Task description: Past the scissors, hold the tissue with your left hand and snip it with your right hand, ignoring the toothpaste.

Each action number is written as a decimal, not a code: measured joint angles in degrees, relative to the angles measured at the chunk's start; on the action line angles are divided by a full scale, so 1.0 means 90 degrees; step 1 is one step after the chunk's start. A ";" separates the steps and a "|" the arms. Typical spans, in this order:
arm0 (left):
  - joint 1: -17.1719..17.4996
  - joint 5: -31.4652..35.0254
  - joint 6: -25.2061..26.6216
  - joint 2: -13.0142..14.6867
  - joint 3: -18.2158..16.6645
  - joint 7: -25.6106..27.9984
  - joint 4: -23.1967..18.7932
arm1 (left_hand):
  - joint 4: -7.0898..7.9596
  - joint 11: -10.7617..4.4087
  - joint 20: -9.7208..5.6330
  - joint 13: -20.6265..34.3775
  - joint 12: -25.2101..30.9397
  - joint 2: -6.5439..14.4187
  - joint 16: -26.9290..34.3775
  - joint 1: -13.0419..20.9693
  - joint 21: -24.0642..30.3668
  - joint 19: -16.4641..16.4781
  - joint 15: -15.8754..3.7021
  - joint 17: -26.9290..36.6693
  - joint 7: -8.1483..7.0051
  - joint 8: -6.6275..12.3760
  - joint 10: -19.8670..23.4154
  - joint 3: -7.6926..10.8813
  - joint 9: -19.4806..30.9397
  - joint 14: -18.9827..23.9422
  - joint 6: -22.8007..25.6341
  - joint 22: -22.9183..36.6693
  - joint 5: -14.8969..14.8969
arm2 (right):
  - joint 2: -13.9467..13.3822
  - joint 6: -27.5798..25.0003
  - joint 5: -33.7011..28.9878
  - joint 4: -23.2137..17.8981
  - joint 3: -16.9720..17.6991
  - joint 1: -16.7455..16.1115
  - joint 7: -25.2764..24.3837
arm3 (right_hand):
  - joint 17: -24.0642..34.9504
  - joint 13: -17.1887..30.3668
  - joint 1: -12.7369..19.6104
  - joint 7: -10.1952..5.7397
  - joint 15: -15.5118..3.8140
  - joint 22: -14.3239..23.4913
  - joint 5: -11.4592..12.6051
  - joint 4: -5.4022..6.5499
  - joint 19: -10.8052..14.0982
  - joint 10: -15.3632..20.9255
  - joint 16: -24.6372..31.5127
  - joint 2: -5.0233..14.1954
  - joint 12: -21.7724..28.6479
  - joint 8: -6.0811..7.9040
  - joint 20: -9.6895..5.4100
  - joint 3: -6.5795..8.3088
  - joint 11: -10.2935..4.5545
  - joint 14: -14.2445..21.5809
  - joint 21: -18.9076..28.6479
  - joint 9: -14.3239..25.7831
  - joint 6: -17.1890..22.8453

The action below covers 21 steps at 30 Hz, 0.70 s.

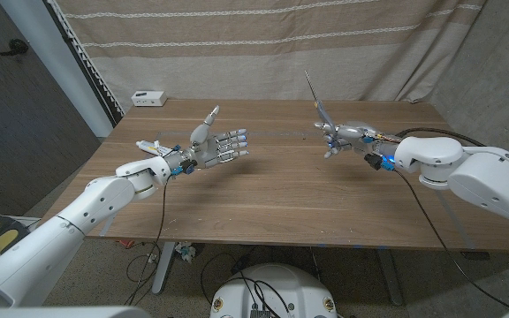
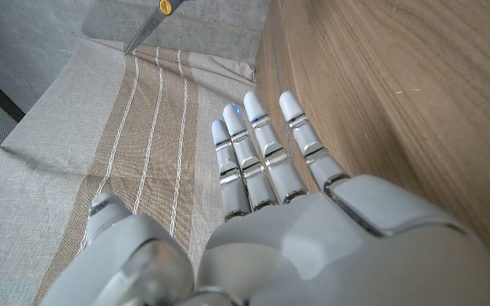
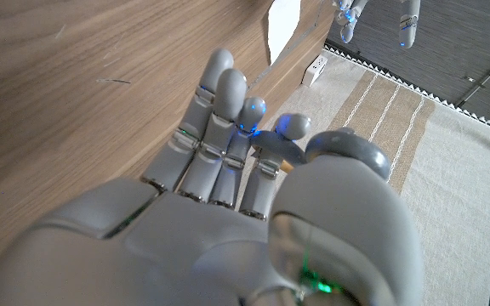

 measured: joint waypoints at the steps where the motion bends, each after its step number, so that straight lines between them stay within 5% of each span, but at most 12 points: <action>1: 0.0000 0.0000 0.0000 -0.0004 0.0000 0.0000 0.0000 | 0.0000 0.0000 0.0000 0.0000 0.0000 0.0000 0.0000 0.0000 0.0000 0.0000 0.0000 0.0000 0.0000 0.0000 0.0000 0.0000 0.0000 0.0000 0.0000 0.0000 0.0000 | -0.0020 0.0027 0.0063 0.0020 0.0000 -0.0004 -0.0004 | -0.0143 -0.0517 0.0000 0.0000 -0.0011 -0.0135 0.0000 -0.0017 0.0000 0.0004 0.0000 0.0000 0.0000 0.0000 0.0000 0.0011 0.0003 0.0038 -0.0018 0.0000 0.0000; 4: 0.0001 0.0000 0.0000 -0.0010 0.0000 0.0002 0.0002 | 0.0000 0.0000 0.0000 0.0000 0.0000 0.0000 0.0000 0.0000 0.0000 0.0000 0.0000 0.0000 0.0000 0.0000 0.0000 0.0000 0.0000 0.0000 0.0000 0.0000 0.0000 | -0.0061 0.0079 0.0199 0.0064 0.0002 -0.0011 -0.0008 | -0.0442 -0.1636 -0.0001 0.0024 -0.0016 -0.0412 0.0000 -0.0027 0.0030 0.0037 -0.0027 0.0000 -0.0017 0.0000 -0.0002 0.0021 0.0034 0.0062 -0.0028 0.0000 -0.0023; 9: 0.0003 0.0000 -0.0001 -0.0017 0.0011 0.0014 0.0004 | 0.0000 -0.0025 0.0000 0.0000 0.0000 -0.0026 0.0000 0.0025 -0.0023 0.0000 0.0000 0.0000 0.0000 0.0000 0.0024 0.0000 -0.0005 0.0000 0.0000 0.0028 0.0000 | -0.0113 0.0172 0.0428 0.0140 0.0008 -0.0023 0.0008 | -0.1008 -0.2736 -0.0067 0.0059 0.0002 -0.0682 0.0000 0.0045 0.0034 0.0091 -0.0484 0.0070 -0.1168 0.0001 -0.0011 0.0093 0.0019 0.0061 -0.0073 -0.0004 -0.0058; 14: 0.0009 0.0001 -0.0003 -0.0020 0.0018 0.0034 0.0005 | 0.0000 -0.0035 0.0000 0.0029 0.0000 0.0007 0.0000 0.0059 -0.0023 0.0000 0.0000 0.0000 -0.0030 0.0000 0.0034 0.0000 -0.0029 0.0000 -0.0030 0.0033 0.0000 | -0.0148 0.0250 0.0604 0.0197 0.0023 -0.0043 0.0025 | -0.1867 -0.3465 -0.0097 0.0127 0.0188 -0.0809 0.0000 0.0180 -0.0456 0.0000 -0.1391 0.0102 -0.1992 0.0001 0.0094 0.0096 -0.0072 -0.0133 -0.0241 -0.0073 -0.0126; 18: 0.0028 0.0004 -0.0006 -0.0020 0.0020 0.0064 0.0000 | 0.0000 -0.0035 0.0000 0.0028 0.0000 0.0008 0.0000 0.0059 -0.0023 0.0000 0.0000 0.0000 -0.0034 0.0000 0.0034 0.0000 -0.0029 0.0000 -0.0035 0.0032 0.0000 | -0.0170 0.0336 0.0799 0.0251 0.0051 -0.0075 0.0041 | -0.2461 -0.4065 -0.0025 0.0244 0.0171 -0.0857 0.0031 0.0155 -0.0724 -0.0011 -0.2275 0.0032 -0.2761 0.0240 0.0190 0.0059 -0.0084 -0.0162 -0.0312 -0.1617 -0.0243; 21: 0.0037 0.0005 -0.0008 -0.0020 0.0020 0.0087 -0.0012 | 0.0000 -0.0035 0.0000 0.0028 0.0000 0.0033 0.0000 0.0084 -0.0023 0.0000 0.0000 0.0000 -0.0035 0.0000 0.0034 0.0000 -0.0029 0.0000 -0.0035 0.0032 0.0000 | -0.0204 0.0391 0.0885 0.0299 0.0075 -0.0109 0.0079 | -0.2538 -0.4206 0.0054 0.0264 0.0139 -0.0857 0.0054 0.0110 -0.0873 -0.0009 -0.2607 -0.0045 -0.3097 0.0272 0.0229 0.0014 -0.0087 -0.0175 -0.0361 -0.2491 -0.0263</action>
